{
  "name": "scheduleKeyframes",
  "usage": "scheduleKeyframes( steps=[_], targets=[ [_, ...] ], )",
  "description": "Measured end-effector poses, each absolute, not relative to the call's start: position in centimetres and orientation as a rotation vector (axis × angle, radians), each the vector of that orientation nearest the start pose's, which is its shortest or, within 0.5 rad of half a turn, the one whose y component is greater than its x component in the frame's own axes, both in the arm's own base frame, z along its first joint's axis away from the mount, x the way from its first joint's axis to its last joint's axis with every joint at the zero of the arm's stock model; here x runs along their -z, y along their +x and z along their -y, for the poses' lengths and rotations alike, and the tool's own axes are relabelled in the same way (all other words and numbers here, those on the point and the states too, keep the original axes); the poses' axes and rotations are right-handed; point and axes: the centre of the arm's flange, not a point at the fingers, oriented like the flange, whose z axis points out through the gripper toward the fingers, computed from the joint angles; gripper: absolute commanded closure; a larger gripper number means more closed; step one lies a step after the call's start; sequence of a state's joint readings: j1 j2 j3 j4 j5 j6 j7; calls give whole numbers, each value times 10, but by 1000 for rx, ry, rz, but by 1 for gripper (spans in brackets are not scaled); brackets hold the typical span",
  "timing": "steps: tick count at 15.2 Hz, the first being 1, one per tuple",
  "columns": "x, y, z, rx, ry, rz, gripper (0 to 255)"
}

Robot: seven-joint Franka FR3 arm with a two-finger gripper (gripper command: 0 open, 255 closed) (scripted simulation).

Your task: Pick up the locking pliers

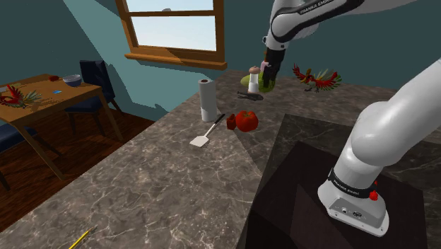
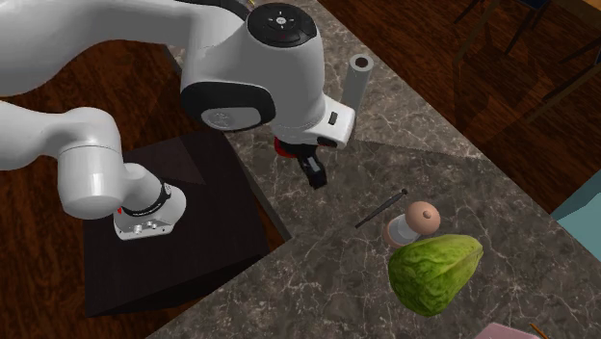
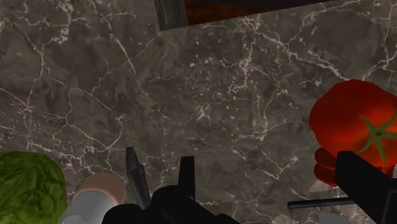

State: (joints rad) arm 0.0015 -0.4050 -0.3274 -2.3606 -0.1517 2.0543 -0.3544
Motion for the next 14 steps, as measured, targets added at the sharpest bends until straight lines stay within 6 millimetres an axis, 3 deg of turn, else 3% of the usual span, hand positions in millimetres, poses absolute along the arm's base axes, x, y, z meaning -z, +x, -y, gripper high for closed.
scheduleKeyframes(
  steps=[14],
  targets=[
    [-385,531,274,136,-3093,358,0]
  ],
)
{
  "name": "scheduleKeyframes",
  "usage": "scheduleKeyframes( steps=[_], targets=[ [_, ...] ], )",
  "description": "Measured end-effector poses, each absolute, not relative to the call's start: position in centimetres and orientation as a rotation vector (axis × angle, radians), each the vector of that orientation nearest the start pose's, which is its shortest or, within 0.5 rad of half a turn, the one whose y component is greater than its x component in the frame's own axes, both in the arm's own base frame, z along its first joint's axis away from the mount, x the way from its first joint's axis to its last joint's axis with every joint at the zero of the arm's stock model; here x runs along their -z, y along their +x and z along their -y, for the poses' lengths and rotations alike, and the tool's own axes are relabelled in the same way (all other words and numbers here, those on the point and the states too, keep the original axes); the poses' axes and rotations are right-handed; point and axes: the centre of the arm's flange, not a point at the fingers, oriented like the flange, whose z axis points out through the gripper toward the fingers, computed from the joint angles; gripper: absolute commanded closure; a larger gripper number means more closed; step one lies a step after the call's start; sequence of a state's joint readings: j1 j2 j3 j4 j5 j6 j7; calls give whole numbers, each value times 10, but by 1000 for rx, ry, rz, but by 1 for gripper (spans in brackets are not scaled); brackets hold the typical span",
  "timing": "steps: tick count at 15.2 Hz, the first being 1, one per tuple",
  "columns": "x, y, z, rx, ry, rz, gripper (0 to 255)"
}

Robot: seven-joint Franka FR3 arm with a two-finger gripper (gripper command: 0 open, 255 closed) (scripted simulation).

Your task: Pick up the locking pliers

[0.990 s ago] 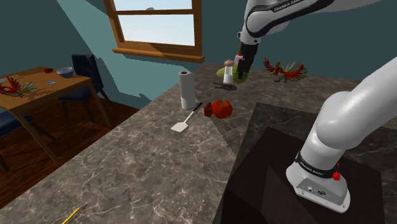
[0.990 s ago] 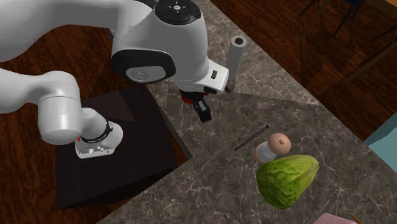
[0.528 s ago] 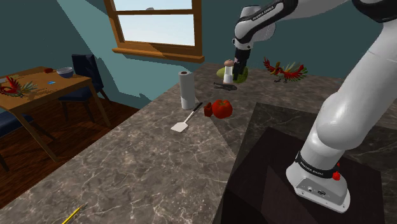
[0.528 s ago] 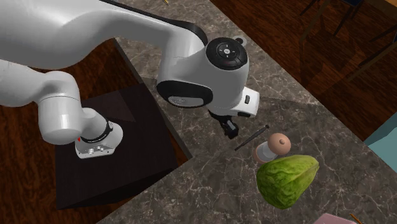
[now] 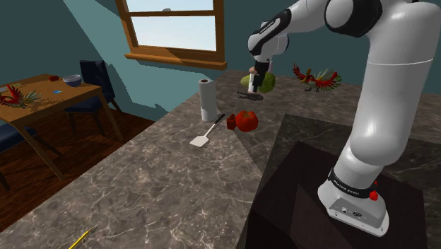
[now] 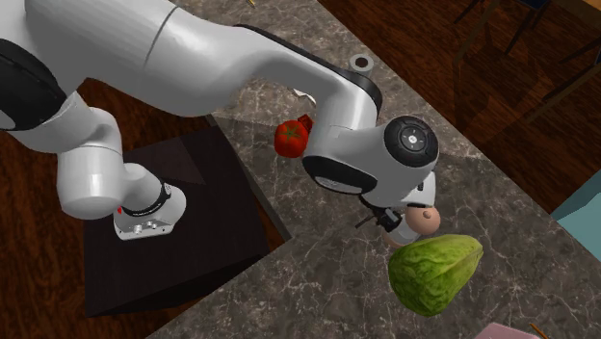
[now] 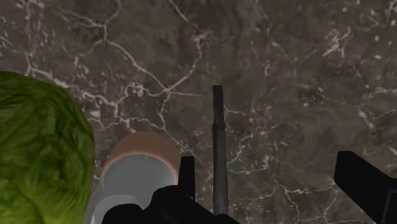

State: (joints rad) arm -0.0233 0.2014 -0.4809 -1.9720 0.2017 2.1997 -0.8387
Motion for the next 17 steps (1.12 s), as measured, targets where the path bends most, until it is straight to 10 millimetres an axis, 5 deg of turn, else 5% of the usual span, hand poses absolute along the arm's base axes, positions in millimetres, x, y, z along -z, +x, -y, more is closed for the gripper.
scheduleKeyframes(
  steps=[4,10,11,17],
  targets=[
    [-362,553,291,141,-3078,389,0],
    [-334,552,295,147,-3080,386,0],
    [-333,552,296,148,-3082,383,255],
    [-329,553,292,145,-3078,391,255]
  ],
)
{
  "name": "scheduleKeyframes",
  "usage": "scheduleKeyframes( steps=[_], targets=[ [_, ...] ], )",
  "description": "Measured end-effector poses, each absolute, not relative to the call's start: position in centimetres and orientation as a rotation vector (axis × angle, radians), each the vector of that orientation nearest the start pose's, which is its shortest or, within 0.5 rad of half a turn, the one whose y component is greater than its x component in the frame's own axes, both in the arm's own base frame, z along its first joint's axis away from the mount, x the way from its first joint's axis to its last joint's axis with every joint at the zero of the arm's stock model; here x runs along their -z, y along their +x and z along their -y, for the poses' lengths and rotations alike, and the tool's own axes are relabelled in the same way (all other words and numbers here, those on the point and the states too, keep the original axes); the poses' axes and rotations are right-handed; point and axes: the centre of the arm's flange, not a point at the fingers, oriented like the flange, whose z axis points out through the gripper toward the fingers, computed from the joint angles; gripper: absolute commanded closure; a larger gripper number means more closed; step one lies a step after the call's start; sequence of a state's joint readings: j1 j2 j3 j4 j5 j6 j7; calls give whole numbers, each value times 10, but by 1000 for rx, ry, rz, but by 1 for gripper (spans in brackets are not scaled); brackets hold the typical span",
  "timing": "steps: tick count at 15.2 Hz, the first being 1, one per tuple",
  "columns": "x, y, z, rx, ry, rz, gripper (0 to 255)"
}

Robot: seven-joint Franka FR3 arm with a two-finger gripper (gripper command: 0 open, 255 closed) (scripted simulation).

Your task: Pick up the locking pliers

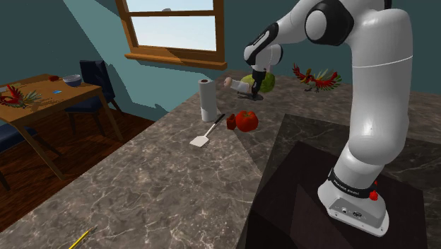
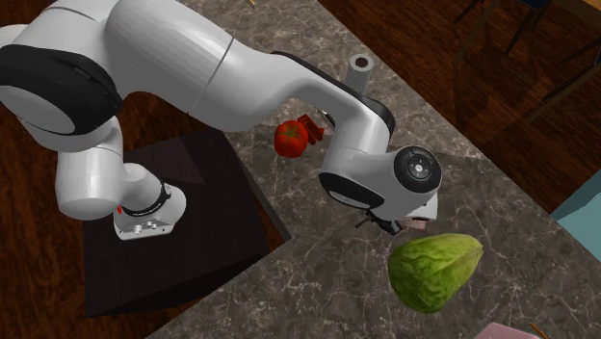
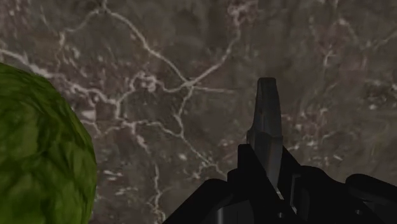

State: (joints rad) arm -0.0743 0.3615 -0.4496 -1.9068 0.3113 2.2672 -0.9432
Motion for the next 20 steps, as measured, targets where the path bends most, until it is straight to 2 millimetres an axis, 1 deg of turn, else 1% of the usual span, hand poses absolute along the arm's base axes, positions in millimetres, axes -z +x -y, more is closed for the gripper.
scheduleKeyframes(
  steps=[4,6,20],
  targets=[
    [-329,553,293,145,-3078,390,255],
    [-334,553,292,143,-3077,392,255],
    [-405,555,292,143,-3077,393,255]
  ],
)
